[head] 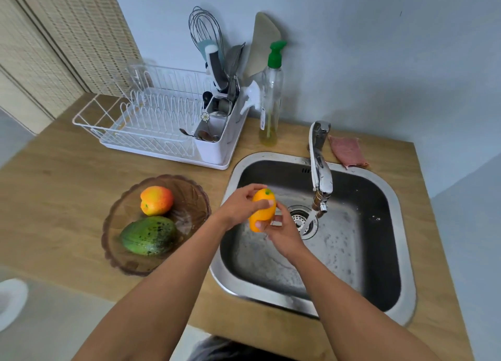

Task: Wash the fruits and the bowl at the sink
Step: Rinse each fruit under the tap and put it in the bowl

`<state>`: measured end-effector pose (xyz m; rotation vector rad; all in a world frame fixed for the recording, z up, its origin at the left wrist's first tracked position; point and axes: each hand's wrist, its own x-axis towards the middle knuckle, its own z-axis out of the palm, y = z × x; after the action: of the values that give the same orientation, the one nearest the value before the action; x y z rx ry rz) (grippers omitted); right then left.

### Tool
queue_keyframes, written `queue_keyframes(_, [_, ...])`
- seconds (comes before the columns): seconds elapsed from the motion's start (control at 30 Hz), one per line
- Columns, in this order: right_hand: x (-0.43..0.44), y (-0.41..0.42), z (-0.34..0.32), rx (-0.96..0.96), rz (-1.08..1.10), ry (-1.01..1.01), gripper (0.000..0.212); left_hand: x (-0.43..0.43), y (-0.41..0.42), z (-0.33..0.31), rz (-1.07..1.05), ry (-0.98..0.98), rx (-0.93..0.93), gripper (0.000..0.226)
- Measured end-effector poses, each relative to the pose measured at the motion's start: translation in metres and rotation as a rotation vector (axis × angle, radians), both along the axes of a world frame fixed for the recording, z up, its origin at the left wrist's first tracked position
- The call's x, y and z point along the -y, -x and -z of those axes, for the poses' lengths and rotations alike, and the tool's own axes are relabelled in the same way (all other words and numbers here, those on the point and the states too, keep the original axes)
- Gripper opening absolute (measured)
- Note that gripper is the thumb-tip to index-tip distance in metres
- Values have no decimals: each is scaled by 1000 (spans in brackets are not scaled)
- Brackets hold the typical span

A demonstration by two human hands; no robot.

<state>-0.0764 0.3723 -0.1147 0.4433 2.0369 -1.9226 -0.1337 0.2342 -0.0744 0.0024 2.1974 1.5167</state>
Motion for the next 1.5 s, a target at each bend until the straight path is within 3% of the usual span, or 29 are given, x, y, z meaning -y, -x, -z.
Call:
queue_keyframes(0.17, [-3, -1, 5, -117, -32, -139, 65, 6, -1, 4, 73, 190, -126, 56])
queue_keyframes(0.27, [-3, 0, 8, -169, -37, -239, 78, 6, -1, -1, 47, 251, -258, 55])
queue_keyframes(0.37, [-2, 1, 13, -124, -112, -322, 84, 8, -4, 1, 189, 464, -348, 54])
queue_keyframes(0.47, [1, -1, 12, -101, -102, -324, 88, 12, -1, 1, 25, 380, -364, 53])
queue_keyframes(0.57, [-2, 0, 12, -98, -99, -340, 90, 12, 5, 0, 128, 499, -393, 55])
queue_keyframes(0.77, [-6, 7, 9, -108, -101, -346, 89, 12, 6, 2, 200, 507, -387, 54])
queue_keyframes(1.03, [4, 41, -22, 36, -45, -40, 52, 16, 26, -22, -57, 222, -295, 46])
queue_keyframes(1.17, [7, 47, -42, 8, -61, -24, 54, 29, 33, -29, -154, 47, -221, 41])
queue_keyframes(1.33, [10, 54, -62, 14, -165, -5, 39, 50, 40, -39, -159, 4, -185, 37])
queue_keyframes(1.5, [33, 60, -82, -48, -252, -49, 46, 79, 35, -50, -171, 4, -146, 37])
